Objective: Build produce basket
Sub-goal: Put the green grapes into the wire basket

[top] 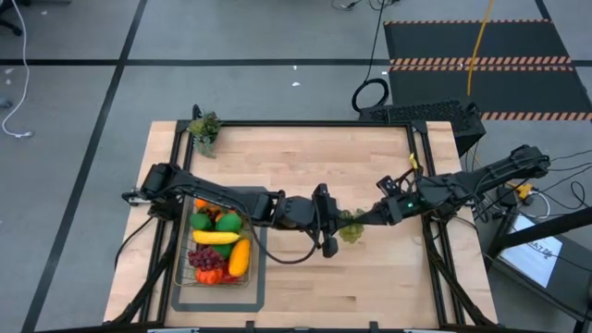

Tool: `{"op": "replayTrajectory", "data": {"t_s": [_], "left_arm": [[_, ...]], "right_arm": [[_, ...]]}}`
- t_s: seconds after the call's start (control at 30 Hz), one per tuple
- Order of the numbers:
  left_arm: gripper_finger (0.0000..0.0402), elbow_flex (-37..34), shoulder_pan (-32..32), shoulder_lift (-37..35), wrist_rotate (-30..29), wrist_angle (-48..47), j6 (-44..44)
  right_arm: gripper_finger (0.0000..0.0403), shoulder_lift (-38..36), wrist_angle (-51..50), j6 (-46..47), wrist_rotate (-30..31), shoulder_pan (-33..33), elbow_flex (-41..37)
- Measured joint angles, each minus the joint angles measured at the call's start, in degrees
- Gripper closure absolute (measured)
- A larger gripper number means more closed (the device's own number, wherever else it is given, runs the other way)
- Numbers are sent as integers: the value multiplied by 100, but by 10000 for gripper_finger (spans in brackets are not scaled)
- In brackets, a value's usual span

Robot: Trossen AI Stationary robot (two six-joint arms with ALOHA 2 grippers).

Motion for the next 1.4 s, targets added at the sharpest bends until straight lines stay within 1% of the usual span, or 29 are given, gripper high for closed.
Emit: {"op": "replayTrajectory", "data": {"t_s": [0.1,0.17,0.27,0.37,0.5,0.6,0.67,0.77,0.87,0.93,1.07,1.17,1.3,1.4], "left_arm": [[375,0,3,-54,60,-70,-39],[381,0,3,-157,154,-130,-141],[392,0,1,-438,291,-488,-285],[389,0,-4,-795,470,-1159,-434],[374,0,-41,-1375,495,-2272,-607],[383,2,-52,-1822,485,-3187,-652],[392,2,-58,-2115,485,-3924,-852],[391,2,-68,-2485,449,-5099,-1145],[376,-1,-97,-2692,280,-6051,-1357],[372,-106,-138,-2820,77,-6426,-1399],[384,-657,-161,-3148,-299,-6491,-1570],[393,-1218,-156,-3354,-384,-6348,-1931],[381,-1796,-210,-3498,-496,-6234,-2309],[374,-2136,-237,-3557,-681,-5909,-2310]], "right_arm": [[297,-103,206,0,5,0,0],[267,-204,337,-49,4,0,0],[231,-394,553,-206,6,0,0],[209,-598,680,-411,5,0,0],[200,-822,698,-592,9,0,0],[200,-893,682,-733,23,0,0],[200,-912,678,-796,38,0,0],[200,-906,645,-880,48,0,0],[200,-878,636,-960,80,0,-14],[200,-877,634,-955,188,0,-61],[200,-864,631,-949,328,0,-137],[200,-864,632,-905,338,0,-164],[200,-865,636,-879,346,0,-164],[200,-864,634,-876,352,0,-166]]}}
